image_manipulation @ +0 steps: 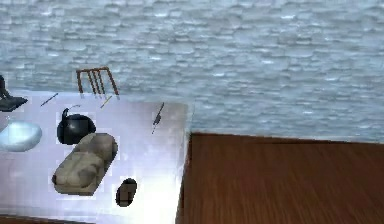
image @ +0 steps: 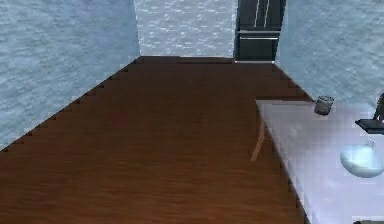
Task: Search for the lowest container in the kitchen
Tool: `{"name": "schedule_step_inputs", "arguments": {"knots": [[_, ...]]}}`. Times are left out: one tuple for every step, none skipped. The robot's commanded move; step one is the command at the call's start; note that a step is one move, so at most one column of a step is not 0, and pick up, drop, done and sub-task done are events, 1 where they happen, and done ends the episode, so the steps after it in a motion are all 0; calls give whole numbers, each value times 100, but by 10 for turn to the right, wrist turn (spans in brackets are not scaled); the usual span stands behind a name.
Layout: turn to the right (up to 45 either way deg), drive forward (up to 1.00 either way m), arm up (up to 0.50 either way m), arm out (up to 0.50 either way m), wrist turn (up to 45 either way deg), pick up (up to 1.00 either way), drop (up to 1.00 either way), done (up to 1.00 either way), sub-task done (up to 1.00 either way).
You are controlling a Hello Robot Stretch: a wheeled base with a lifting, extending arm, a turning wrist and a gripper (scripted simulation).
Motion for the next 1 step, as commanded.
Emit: {"name": "schedule_step_inputs", "arguments": {"knots": [[0, 35, 0, 0, 0, 0, 0, 0, 0]]}}
